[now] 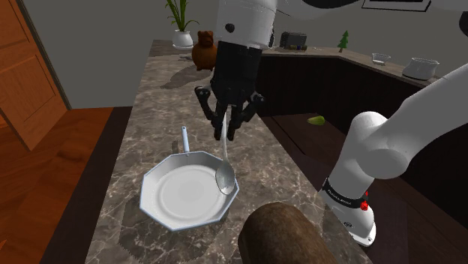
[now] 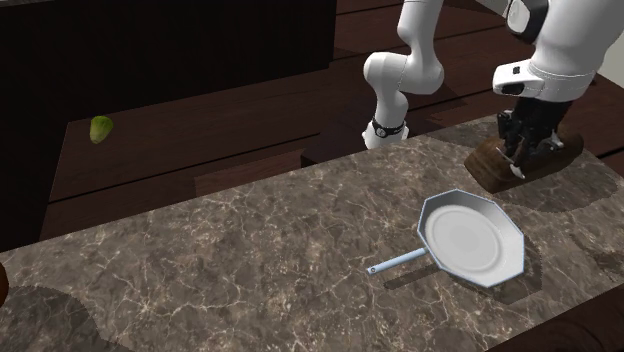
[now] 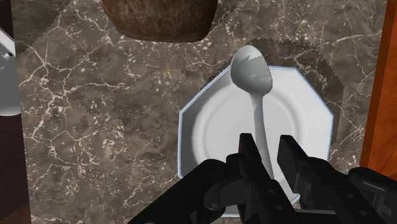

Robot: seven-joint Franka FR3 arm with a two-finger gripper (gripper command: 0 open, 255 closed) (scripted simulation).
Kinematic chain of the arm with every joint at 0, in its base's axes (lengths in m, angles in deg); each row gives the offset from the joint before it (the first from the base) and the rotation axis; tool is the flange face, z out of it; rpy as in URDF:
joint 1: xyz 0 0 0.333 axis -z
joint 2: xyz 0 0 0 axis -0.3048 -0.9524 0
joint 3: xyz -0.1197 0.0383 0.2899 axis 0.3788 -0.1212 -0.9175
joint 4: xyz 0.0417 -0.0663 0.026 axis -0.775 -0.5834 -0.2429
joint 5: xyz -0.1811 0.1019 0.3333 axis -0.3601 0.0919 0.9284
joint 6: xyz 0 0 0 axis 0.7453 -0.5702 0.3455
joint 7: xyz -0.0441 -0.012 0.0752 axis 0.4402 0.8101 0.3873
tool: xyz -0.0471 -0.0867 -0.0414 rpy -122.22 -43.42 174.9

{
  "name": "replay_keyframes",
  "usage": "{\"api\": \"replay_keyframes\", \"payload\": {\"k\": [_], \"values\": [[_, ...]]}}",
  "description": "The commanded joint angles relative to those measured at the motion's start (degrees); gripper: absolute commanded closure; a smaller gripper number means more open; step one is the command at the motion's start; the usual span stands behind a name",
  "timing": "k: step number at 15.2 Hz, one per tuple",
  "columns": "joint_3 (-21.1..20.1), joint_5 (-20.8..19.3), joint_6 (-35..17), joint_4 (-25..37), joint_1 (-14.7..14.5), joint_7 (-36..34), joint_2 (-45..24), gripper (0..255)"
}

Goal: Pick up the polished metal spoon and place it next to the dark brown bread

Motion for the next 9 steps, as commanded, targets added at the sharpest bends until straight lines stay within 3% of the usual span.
{"api": "replay_keyframes", "payload": {"k": [1, 9], "values": [[-2.1, 1.1, -0.4, -0.3, -1.1, -2.7, 0.9, 255], [-10.7, 4.6, -1.4, 1.3, -4.5, -13.4, 2.2, 255]]}}
